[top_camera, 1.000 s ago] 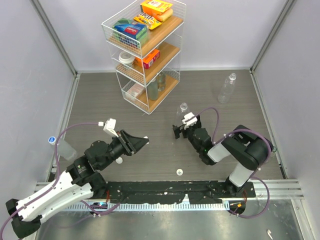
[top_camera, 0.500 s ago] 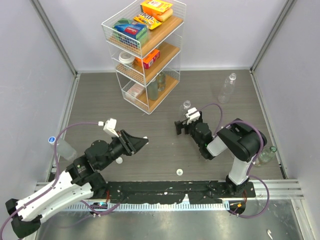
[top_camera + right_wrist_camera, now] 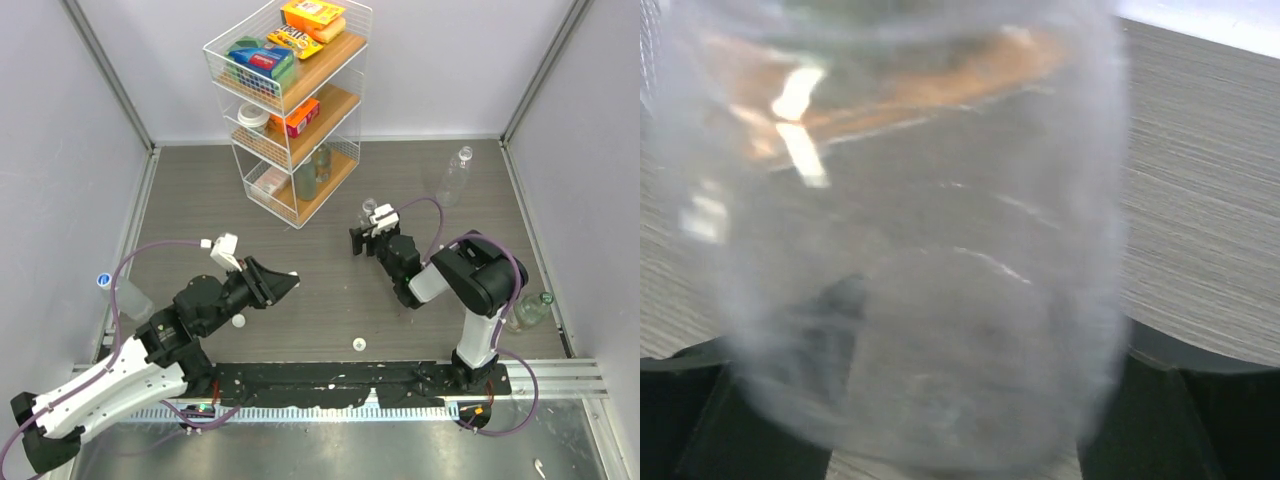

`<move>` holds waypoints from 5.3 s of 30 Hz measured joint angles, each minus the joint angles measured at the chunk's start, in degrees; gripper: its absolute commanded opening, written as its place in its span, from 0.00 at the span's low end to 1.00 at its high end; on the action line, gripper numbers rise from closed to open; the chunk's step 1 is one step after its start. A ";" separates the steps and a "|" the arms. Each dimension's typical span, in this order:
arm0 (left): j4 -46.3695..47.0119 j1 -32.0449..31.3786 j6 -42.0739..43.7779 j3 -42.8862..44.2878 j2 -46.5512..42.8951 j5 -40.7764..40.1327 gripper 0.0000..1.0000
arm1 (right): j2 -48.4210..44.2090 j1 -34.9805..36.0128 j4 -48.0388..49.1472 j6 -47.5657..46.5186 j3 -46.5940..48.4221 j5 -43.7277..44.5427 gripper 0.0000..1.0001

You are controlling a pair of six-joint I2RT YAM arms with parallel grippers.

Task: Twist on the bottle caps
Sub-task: Pick up the plastic bottle at the center of the board, then screw the bottle cap onto the plastic bottle.

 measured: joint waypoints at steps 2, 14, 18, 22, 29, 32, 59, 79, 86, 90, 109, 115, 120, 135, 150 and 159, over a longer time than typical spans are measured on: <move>-0.02 0.00 0.15 0.15 0.17 0.00 0.13 | 0.61 -0.46 0.00 -0.20 0.79 -0.57 0.49; -8.26 0.00 2.69 8.04 0.59 -2.34 0.17 | -24.83 -0.39 -15.23 0.37 -5.25 -16.00 0.30; -13.94 0.00 3.93 18.01 4.48 -3.43 0.15 | -41.42 7.23 -37.51 -4.35 4.07 -15.50 0.29; -18.82 0.00 5.75 28.63 12.09 -1.46 0.14 | -47.28 13.90 -56.76 -6.54 12.09 -14.67 0.19; -27.08 0.00 9.33 38.14 21.84 4.72 0.13 | -47.89 31.21 -80.63 -9.60 13.97 -0.98 0.11; -29.29 0.00 10.67 39.30 23.19 6.60 0.13 | -46.03 32.44 -86.20 -10.19 13.97 3.82 0.10; -40.61 0.00 9.57 44.72 31.65 11.76 0.05 | -44.15 37.94 -90.03 -15.32 13.92 9.90 0.06; -43.71 0.15 8.59 45.97 35.01 11.19 0.00 | -39.98 37.94 -92.76 -15.06 16.98 11.93 0.06; -43.82 0.31 8.35 45.94 35.91 9.66 0.00 | -38.56 37.94 -94.88 -12.44 18.62 12.70 0.06; -43.63 0.31 8.17 45.79 36.24 9.53 0.00 | -38.56 37.94 -95.45 -11.56 18.62 11.98 0.08; -39.17 0.11 9.01 40.13 34.21 8.22 0.00 | -49.24 37.33 -101.61 -10.43 17.11 1.90 0.01; -38.88 0.24 9.73 39.10 34.29 8.68 0.00 | -49.77 37.40 -102.31 -9.64 17.11 0.24 0.01; -36.76 0.35 8.92 38.03 32.44 9.81 0.00 | -49.55 37.48 -100.26 -9.16 17.11 1.27 0.01; -26.51 -0.07 5.62 34.88 22.38 10.88 0.00 | -56.43 37.94 -90.99 -9.53 14.60 0.28 0.01; -28.00 0.92 11.43 37.20 27.56 19.15 0.00 | -58.75 37.57 -93.55 -10.54 12.79 -0.55 0.01; -24.50 0.94 12.57 35.15 26.91 20.33 0.06 | -59.95 37.57 -93.02 -10.58 12.00 -0.52 0.01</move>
